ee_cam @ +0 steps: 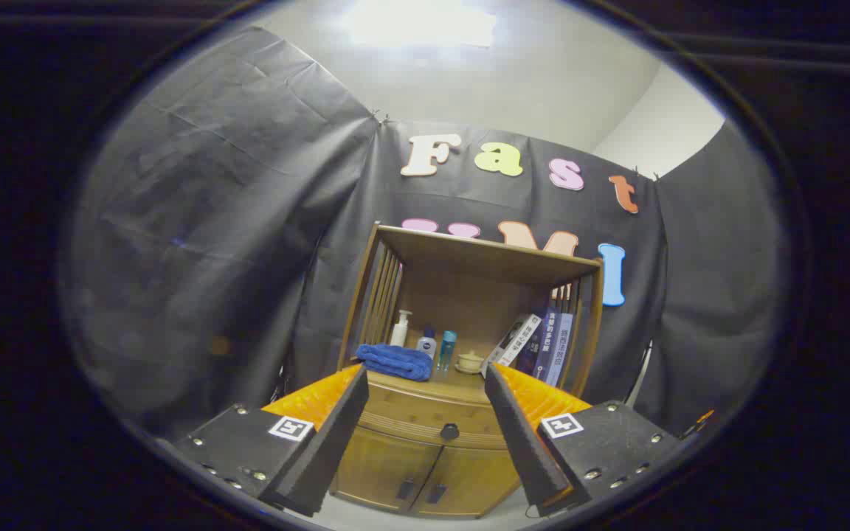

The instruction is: Pull open the drawer, take out the items inside it, and place them on the countertop above the cabinet.

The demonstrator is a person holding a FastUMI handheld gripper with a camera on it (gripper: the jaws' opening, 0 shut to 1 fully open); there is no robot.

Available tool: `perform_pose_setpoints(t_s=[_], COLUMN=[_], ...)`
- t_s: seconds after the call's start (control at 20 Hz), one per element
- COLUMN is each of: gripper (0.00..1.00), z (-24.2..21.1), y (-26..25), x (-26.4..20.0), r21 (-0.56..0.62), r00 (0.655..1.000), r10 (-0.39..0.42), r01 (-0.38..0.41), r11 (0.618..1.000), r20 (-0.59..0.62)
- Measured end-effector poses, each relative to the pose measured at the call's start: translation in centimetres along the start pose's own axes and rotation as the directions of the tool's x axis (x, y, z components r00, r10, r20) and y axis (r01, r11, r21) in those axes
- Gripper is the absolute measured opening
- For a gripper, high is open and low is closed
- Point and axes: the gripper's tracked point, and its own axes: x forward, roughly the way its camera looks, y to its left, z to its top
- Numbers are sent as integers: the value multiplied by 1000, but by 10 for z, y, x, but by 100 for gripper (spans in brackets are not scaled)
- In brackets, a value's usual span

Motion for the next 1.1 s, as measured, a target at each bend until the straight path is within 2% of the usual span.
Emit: perform_pose_setpoints(t_s=[0.4,1.1], gripper=[97,97], z=[-5,-16], y=[6,-9], x=[0,-4], r21=[-34,54], r00=[1000,997], r10=[5,-22], r01=[-6,26], r11=[999,998], r20=[-13,-78])
